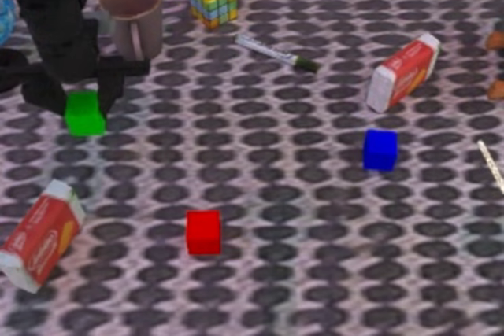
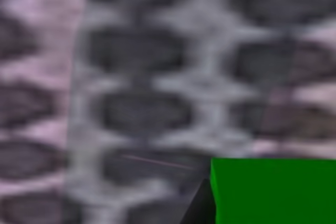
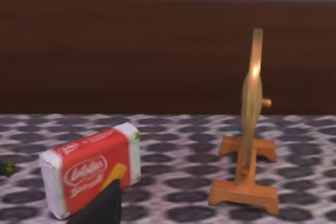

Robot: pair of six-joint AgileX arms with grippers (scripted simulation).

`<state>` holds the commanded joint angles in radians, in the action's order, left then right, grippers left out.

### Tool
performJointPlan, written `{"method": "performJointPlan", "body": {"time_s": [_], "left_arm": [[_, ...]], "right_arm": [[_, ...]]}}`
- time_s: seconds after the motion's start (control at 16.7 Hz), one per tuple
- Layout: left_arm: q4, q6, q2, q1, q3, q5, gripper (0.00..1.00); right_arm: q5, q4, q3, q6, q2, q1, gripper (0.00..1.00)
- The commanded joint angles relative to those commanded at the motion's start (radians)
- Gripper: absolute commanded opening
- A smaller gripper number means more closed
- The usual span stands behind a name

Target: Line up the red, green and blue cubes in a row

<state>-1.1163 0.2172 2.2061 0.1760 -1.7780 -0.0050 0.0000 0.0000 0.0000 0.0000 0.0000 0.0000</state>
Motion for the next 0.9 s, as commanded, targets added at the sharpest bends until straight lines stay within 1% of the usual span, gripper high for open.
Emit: {"method": "performJointPlan", "body": {"time_s": [0.12, 0.24, 0.66, 0.78, 0.9], "left_arm": [[-0.008, 0.061, -0.001, 0.064, -0.005, -0.003, 0.0], [-0.02, 0.143, -0.003, 0.153, -0.01, -0.007, 0.0], [-0.059, 0.486, -0.03, 0.521, -0.014, -0.022, 0.0], [-0.065, 0.557, -0.039, 0.597, -0.013, -0.025, 0.0], [-0.068, 0.595, -0.045, 0.638, -0.011, -0.027, 0.0]], "right_arm": [[0.0, 0.0, 0.0, 0.0, 0.0, 0.0, 1.0], [0.0, 0.0, 0.0, 0.0, 0.0, 0.0, 1.0], [0.0, 0.0, 0.0, 0.0, 0.0, 0.0, 1.0], [0.0, 0.0, 0.0, 0.0, 0.0, 0.0, 1.0], [0.0, 0.0, 0.0, 0.0, 0.0, 0.0, 1.0]]}}
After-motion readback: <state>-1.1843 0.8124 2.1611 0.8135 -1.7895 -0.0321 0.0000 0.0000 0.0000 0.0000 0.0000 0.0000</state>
